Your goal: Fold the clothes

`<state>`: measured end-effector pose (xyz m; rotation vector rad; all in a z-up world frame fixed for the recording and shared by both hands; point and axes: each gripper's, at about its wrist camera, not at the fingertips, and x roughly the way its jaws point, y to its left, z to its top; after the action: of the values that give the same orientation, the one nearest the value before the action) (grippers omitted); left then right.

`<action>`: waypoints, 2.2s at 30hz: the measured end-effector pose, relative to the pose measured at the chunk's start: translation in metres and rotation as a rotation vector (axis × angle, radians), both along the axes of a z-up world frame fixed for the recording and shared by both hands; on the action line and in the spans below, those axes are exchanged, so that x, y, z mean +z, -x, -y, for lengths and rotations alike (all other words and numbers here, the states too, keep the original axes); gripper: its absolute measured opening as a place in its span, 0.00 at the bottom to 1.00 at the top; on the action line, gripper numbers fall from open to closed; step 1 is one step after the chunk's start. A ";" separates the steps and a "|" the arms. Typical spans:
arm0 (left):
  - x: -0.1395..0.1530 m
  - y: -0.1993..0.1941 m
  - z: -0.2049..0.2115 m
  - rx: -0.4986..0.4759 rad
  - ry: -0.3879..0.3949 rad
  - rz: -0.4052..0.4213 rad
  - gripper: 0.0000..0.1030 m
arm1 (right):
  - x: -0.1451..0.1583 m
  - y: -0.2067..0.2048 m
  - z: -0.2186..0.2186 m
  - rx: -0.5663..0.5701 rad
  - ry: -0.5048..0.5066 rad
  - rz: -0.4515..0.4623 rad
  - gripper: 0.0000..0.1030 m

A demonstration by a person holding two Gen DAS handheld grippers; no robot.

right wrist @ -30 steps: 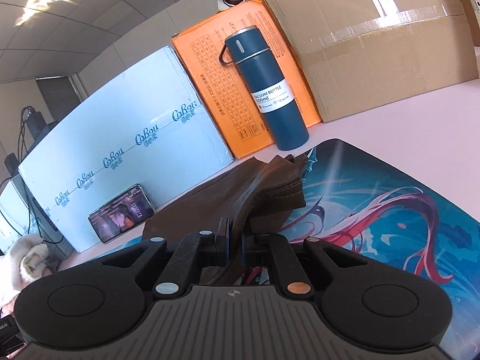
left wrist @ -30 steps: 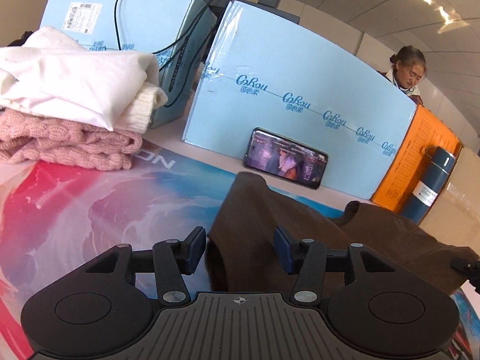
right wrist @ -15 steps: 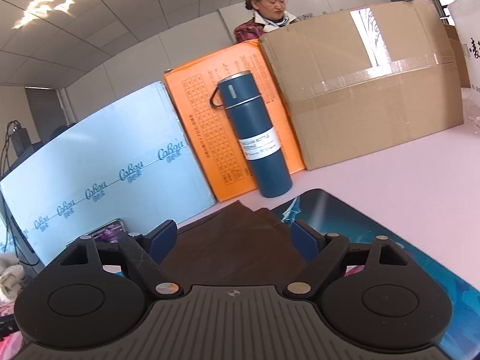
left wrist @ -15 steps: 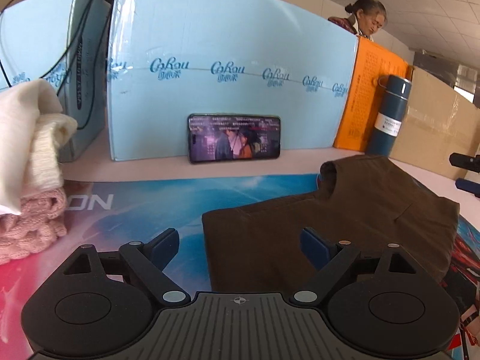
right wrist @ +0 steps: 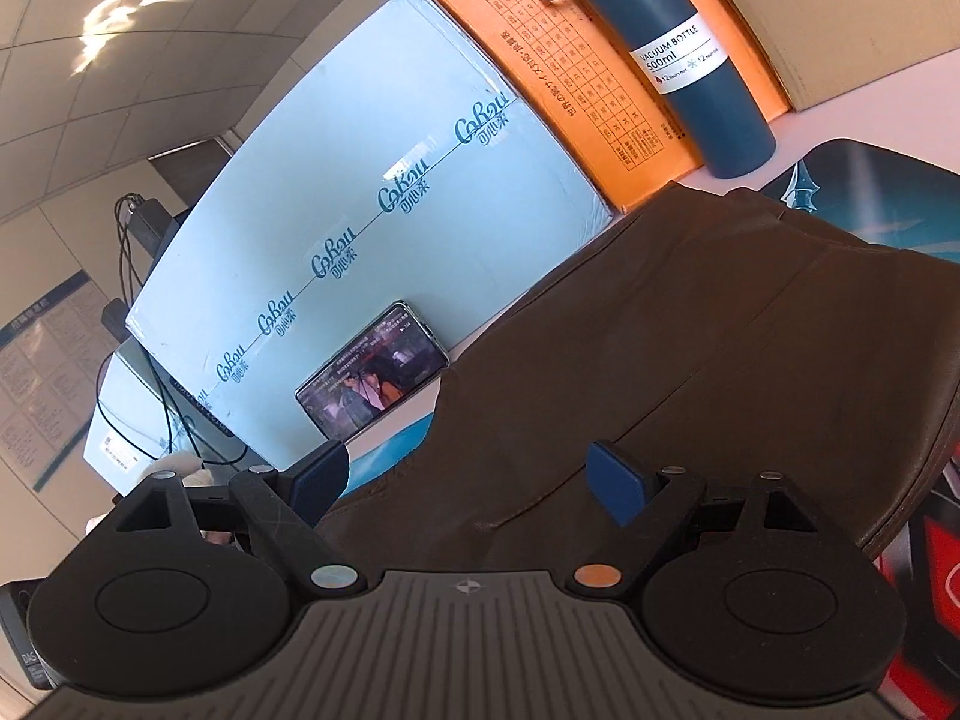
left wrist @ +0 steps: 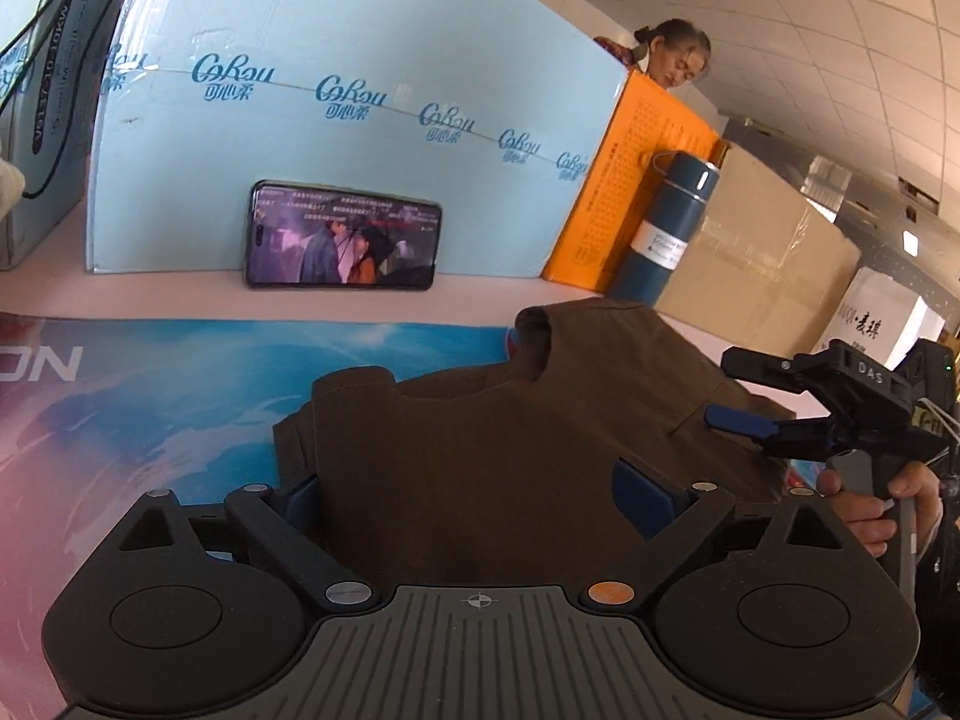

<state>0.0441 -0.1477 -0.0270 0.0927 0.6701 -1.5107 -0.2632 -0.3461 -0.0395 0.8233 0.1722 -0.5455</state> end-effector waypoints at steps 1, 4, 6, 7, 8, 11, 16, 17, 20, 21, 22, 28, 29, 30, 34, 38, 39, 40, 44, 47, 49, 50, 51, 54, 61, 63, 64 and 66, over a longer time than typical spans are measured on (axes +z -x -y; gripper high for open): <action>-0.001 0.001 0.002 0.006 -0.011 0.001 0.93 | 0.001 -0.002 0.000 0.001 0.003 -0.012 0.84; 0.002 0.014 0.001 0.004 0.012 0.080 0.62 | 0.006 -0.006 0.001 0.005 0.014 -0.047 0.84; 0.002 0.026 0.000 0.009 0.005 0.165 0.30 | 0.009 -0.009 0.001 0.007 0.020 -0.071 0.84; 0.003 0.032 0.000 0.010 0.002 0.203 0.20 | 0.010 -0.011 0.001 0.009 0.024 -0.083 0.84; 0.003 0.038 0.000 0.008 0.000 0.236 0.15 | 0.012 -0.012 0.001 0.010 0.027 -0.095 0.84; 0.008 0.056 -0.007 -0.037 0.057 0.304 0.09 | 0.026 -0.030 0.011 -0.011 0.023 -0.157 0.84; 0.012 0.090 -0.020 -0.236 0.136 0.339 0.08 | 0.039 -0.065 0.034 -0.098 -0.044 -0.233 0.85; 0.011 0.098 -0.021 -0.275 0.140 0.352 0.08 | 0.040 -0.073 0.039 -0.121 -0.057 -0.252 0.85; 0.010 0.113 -0.024 -0.357 0.142 0.377 0.08 | 0.040 -0.093 0.051 -0.158 -0.099 -0.318 0.85; 0.009 0.115 -0.024 -0.376 0.141 0.377 0.08 | 0.040 -0.100 0.053 -0.174 -0.101 -0.351 0.85; 0.009 0.118 -0.025 -0.391 0.140 0.378 0.08 | 0.039 -0.107 0.055 -0.190 -0.103 -0.385 0.85; 0.005 0.131 -0.027 -0.447 0.121 0.416 0.08 | 0.034 -0.149 0.071 -0.270 -0.126 -0.602 0.85; 0.004 0.130 -0.027 -0.450 0.120 0.412 0.08 | 0.031 -0.151 0.073 -0.289 -0.141 -0.635 0.84; 0.004 0.129 -0.027 -0.450 0.120 0.404 0.08 | 0.027 -0.153 0.075 -0.310 -0.156 -0.665 0.81; 0.005 0.126 -0.027 -0.446 0.122 0.394 0.08 | 0.025 -0.147 0.070 -0.357 -0.148 -0.696 0.55; 0.006 0.125 -0.028 -0.419 0.134 0.401 0.08 | 0.027 -0.124 0.067 -0.365 -0.206 -0.584 0.24; 0.006 0.124 -0.029 -0.405 0.139 0.398 0.08 | 0.026 -0.119 0.066 -0.366 -0.216 -0.558 0.19; 0.007 0.122 -0.029 -0.386 0.145 0.392 0.08 | 0.025 -0.114 0.065 -0.366 -0.225 -0.531 0.14; 0.011 0.105 -0.032 -0.275 0.181 0.347 0.05 | 0.031 -0.090 0.056 -0.383 -0.215 -0.401 0.08; 0.015 0.084 -0.033 -0.129 0.219 0.310 0.04 | 0.047 -0.069 0.046 -0.389 -0.179 -0.312 0.07; 0.018 0.068 -0.033 0.012 0.242 0.323 0.03 | 0.062 -0.051 0.038 -0.391 -0.158 -0.234 0.07; 0.020 0.060 -0.033 0.065 0.264 0.336 0.03 | 0.069 -0.044 0.034 -0.394 -0.144 -0.193 0.07; 0.022 0.052 -0.032 0.093 0.299 0.337 0.03 | 0.075 -0.040 0.030 -0.391 -0.131 -0.161 0.07; 0.031 0.039 -0.040 0.153 0.407 0.320 0.03 | 0.092 -0.032 0.018 -0.375 -0.095 -0.071 0.06; 0.048 0.075 -0.120 -0.070 0.644 0.382 0.03 | 0.113 0.023 -0.039 -0.295 -0.010 0.089 0.06; 0.042 0.096 -0.141 -0.169 0.623 0.465 0.03 | 0.108 0.058 -0.064 -0.267 0.009 0.136 0.06; 0.038 0.105 -0.149 -0.215 0.595 0.504 0.04 | 0.104 0.076 -0.076 -0.257 0.018 0.154 0.06; 0.032 0.116 -0.160 -0.288 0.530 0.555 0.04 | 0.092 0.106 -0.100 -0.264 0.041 0.139 0.06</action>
<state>-0.0722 0.0128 0.0049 0.1994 -0.2025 -1.7876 -0.3687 -0.2459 0.0530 0.8463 -0.0768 -0.7345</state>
